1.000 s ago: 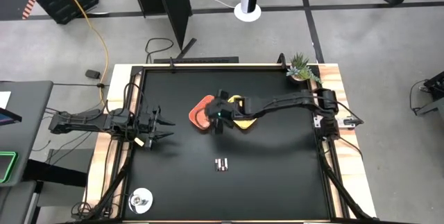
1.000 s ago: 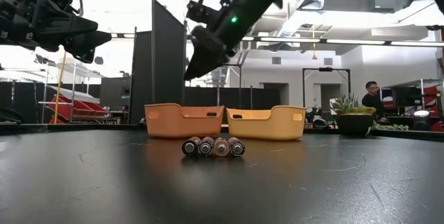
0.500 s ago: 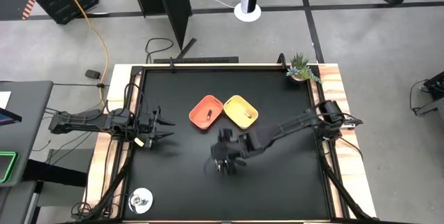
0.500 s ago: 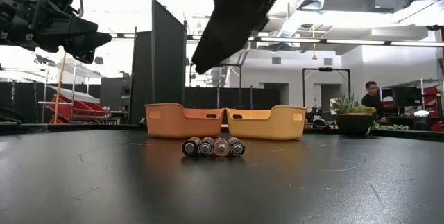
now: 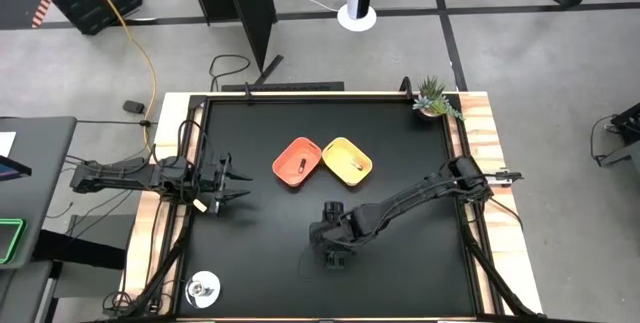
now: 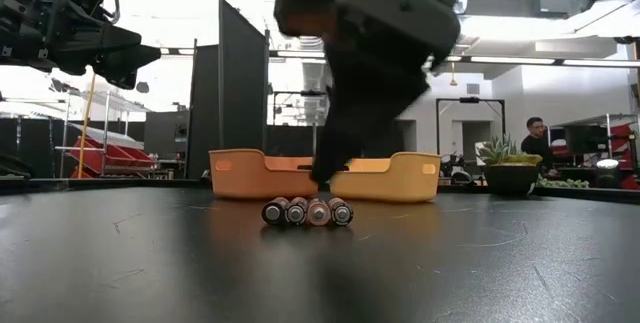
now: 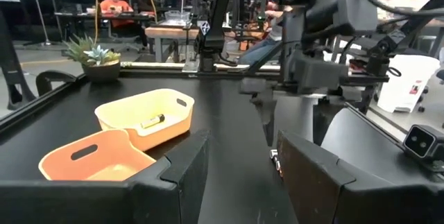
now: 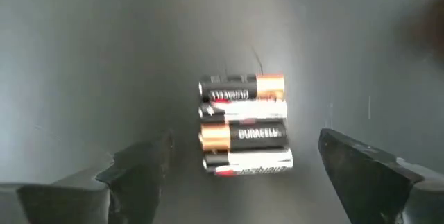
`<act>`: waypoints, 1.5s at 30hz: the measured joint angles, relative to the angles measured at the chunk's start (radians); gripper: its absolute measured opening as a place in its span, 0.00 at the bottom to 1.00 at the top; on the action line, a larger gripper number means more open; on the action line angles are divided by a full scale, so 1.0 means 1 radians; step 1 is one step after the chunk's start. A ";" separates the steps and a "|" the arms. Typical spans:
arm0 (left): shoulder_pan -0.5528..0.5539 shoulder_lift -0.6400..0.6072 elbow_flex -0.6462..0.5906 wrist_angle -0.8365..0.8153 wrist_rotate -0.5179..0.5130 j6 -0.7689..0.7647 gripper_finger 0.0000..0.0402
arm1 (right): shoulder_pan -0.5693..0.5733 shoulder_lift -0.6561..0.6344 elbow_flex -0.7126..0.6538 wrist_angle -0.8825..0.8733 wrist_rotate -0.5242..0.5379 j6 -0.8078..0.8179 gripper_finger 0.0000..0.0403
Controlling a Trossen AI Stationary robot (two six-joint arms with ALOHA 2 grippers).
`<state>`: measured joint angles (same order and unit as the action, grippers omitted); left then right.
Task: Sort batteries
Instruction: Put the white battery into the yellow bin
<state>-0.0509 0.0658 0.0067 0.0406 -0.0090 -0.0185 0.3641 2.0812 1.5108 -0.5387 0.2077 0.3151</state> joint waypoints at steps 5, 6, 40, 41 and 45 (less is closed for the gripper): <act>0.000 0.001 0.000 -0.001 0.000 0.001 0.42 | -0.006 0.021 0.000 -0.046 -0.002 -0.002 0.94; 0.000 0.001 0.000 -0.003 0.000 0.004 0.42 | -0.006 0.020 0.000 -0.048 -0.003 -0.002 0.94; 0.000 0.000 0.000 -0.006 -0.001 -0.004 0.42 | -0.027 0.033 0.001 -0.029 -0.051 -0.107 0.94; 0.000 0.000 0.000 -0.006 -0.001 -0.004 0.42 | -0.027 0.033 0.001 -0.029 -0.051 -0.107 0.94; 0.000 0.000 0.000 -0.006 -0.001 -0.004 0.42 | -0.027 0.035 0.000 -0.030 -0.057 -0.106 0.94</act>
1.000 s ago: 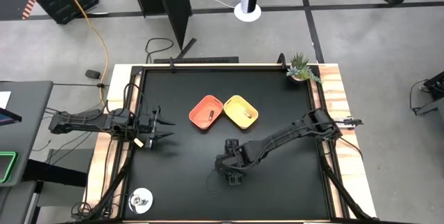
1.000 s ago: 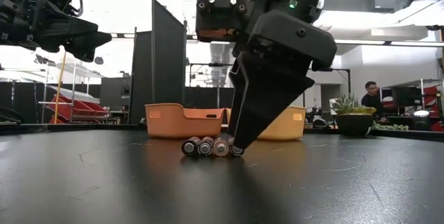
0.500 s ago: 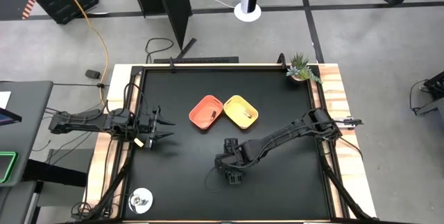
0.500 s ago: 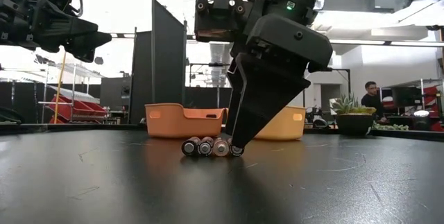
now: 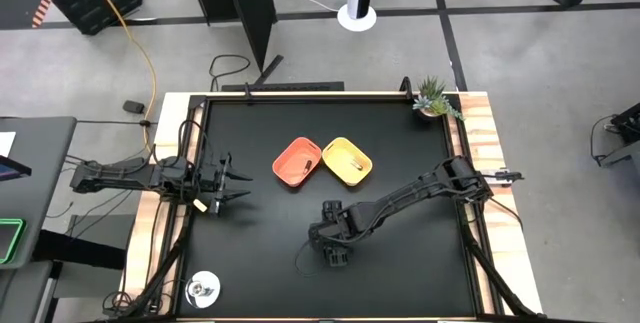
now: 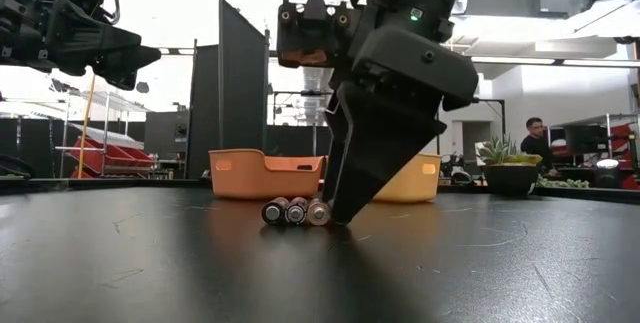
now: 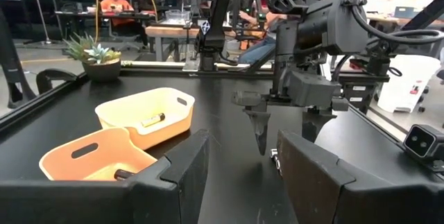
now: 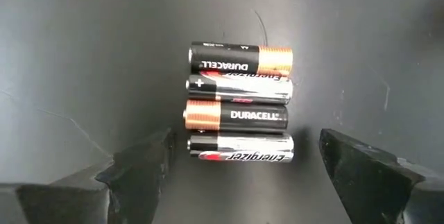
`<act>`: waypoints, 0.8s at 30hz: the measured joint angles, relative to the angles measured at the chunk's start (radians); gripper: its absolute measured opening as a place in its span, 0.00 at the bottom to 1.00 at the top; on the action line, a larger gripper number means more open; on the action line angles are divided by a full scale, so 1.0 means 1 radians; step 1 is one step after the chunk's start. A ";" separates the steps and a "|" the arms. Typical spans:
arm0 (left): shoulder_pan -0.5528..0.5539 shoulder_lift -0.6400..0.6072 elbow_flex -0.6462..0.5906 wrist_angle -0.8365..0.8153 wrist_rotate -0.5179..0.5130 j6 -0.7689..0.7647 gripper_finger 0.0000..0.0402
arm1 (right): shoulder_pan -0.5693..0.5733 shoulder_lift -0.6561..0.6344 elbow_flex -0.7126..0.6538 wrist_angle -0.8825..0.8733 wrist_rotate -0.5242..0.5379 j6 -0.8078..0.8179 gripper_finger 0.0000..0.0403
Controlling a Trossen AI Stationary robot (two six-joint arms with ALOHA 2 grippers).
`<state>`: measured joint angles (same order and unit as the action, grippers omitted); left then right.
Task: Sort batteries
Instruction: Put the white battery into the yellow bin
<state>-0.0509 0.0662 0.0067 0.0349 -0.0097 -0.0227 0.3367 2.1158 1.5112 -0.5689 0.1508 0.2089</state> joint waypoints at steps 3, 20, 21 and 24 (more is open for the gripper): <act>0.000 0.000 0.000 0.000 0.000 0.000 0.42 | 0.000 0.000 0.000 0.000 -0.006 0.000 0.94; 0.000 0.000 0.000 0.000 0.000 0.000 0.42 | 0.002 0.000 0.000 0.021 -0.024 0.026 0.94; 0.000 0.000 0.000 0.000 0.000 0.000 0.42 | 0.002 0.000 0.000 0.019 -0.024 0.027 0.94; 0.000 0.000 0.000 0.000 0.000 0.000 0.42 | 0.002 0.000 0.000 0.014 -0.024 0.028 0.94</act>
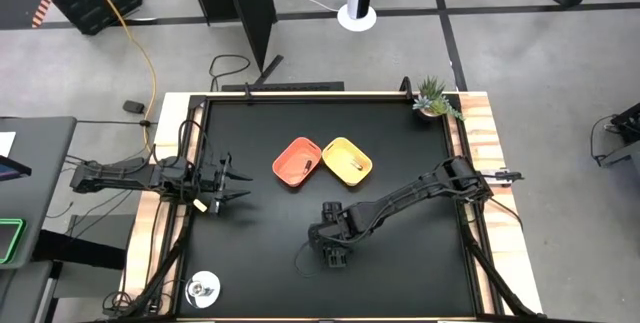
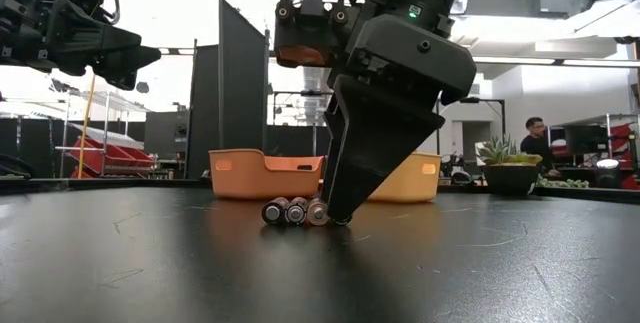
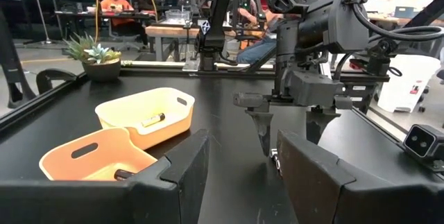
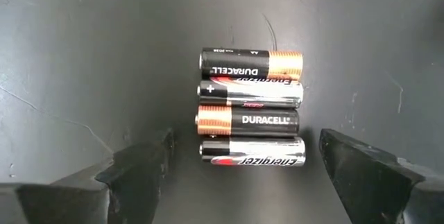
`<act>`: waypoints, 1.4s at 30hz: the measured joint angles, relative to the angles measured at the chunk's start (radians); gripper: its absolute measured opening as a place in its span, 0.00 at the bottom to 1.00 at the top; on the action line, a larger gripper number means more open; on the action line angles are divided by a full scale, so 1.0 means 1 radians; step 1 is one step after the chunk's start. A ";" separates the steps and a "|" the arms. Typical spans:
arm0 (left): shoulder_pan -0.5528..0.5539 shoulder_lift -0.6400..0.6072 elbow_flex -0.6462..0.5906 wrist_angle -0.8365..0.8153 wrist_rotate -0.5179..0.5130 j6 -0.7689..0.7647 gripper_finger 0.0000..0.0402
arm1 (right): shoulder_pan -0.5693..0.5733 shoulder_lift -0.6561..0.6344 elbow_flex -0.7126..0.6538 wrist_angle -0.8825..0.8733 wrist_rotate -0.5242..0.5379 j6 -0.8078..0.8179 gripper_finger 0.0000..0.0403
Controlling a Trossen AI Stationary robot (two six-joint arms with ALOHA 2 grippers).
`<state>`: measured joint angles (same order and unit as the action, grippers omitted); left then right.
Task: Sort batteries
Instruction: Put the white battery into the yellow bin
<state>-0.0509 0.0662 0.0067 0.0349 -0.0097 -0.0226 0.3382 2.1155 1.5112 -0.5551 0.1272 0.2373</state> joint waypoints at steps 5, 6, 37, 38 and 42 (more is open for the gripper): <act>0.000 0.000 0.000 0.000 0.000 0.000 0.42 | 0.000 0.000 0.000 -0.008 0.000 0.001 0.94; 0.000 0.000 0.000 0.000 0.000 0.000 0.42 | 0.000 0.000 0.000 -0.014 0.000 0.001 0.94; 0.000 0.001 0.000 -0.001 0.000 0.000 0.42 | -0.001 0.041 0.003 0.002 -0.014 -0.001 0.76; 0.000 0.001 0.000 -0.002 0.000 0.000 0.42 | -0.001 0.042 0.003 0.002 -0.014 -0.001 0.76; 0.000 0.001 0.000 -0.002 0.000 0.000 0.42 | -0.001 0.042 0.003 -0.006 -0.017 -0.001 0.73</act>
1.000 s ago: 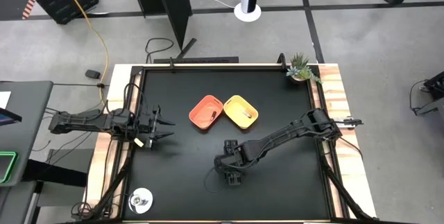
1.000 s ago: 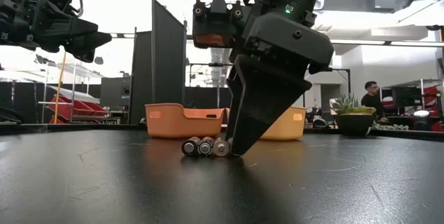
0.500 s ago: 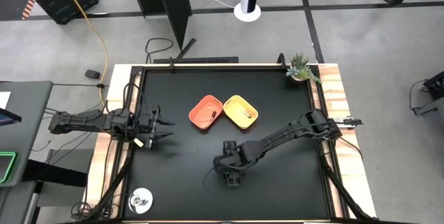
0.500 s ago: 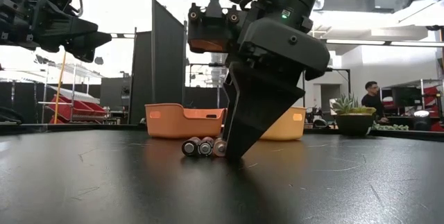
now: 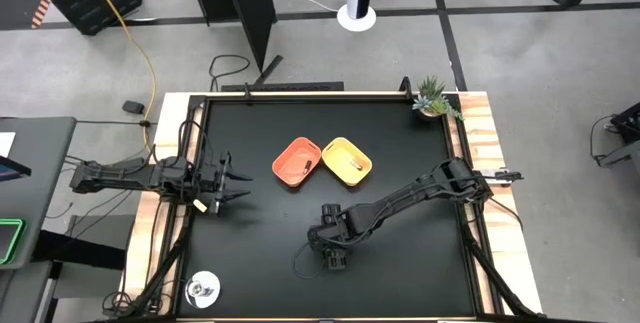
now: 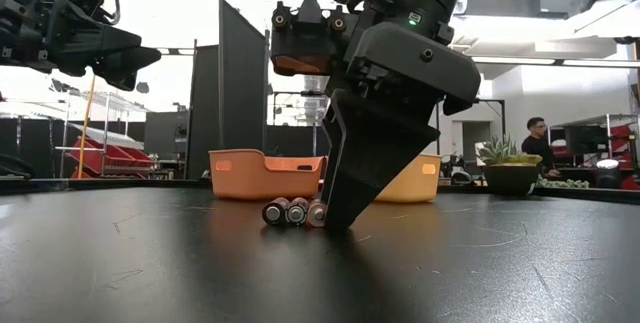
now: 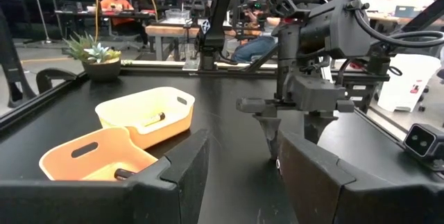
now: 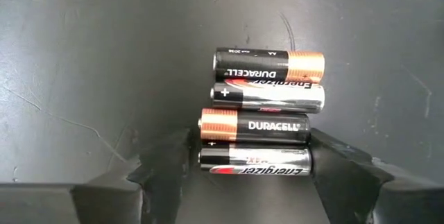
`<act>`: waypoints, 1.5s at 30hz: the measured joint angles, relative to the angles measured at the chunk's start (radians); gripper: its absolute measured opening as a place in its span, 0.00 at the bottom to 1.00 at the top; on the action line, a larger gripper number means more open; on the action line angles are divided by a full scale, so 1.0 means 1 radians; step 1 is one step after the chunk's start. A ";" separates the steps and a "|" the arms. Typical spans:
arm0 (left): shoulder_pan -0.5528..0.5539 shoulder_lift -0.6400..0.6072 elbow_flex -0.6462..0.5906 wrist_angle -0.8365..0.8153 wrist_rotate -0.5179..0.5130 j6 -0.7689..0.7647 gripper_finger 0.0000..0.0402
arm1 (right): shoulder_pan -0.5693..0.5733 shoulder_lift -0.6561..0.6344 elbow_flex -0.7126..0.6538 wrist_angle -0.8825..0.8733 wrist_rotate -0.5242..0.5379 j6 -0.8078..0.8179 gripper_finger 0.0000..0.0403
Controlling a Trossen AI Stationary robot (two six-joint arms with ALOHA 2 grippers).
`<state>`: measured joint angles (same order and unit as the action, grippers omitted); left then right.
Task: Sort batteries
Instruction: Put the white battery into the yellow bin
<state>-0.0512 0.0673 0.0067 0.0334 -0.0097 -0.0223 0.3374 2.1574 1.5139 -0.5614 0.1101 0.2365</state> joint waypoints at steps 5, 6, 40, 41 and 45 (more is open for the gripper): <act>0.000 0.000 0.000 -0.001 0.000 0.000 0.42 | 0.000 -0.004 0.000 -0.009 0.000 0.000 0.70; 0.000 0.000 0.000 -0.001 0.000 0.000 0.42 | 0.000 -0.008 0.002 -0.014 0.000 0.000 0.70; 0.000 0.000 0.000 -0.002 0.000 0.000 0.42 | -0.013 -0.012 0.062 -0.303 -0.010 -0.024 0.62; 0.000 0.000 0.000 -0.002 0.000 0.000 0.42 | -0.013 -0.012 0.062 -0.318 -0.012 -0.024 0.63; 0.000 0.000 0.000 -0.002 0.000 0.000 0.42 | -0.014 -0.013 0.061 -0.342 -0.014 -0.025 0.64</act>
<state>-0.0509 0.0673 0.0067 0.0315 -0.0097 -0.0223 0.3233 2.1448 1.5753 -0.9032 0.0956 0.2119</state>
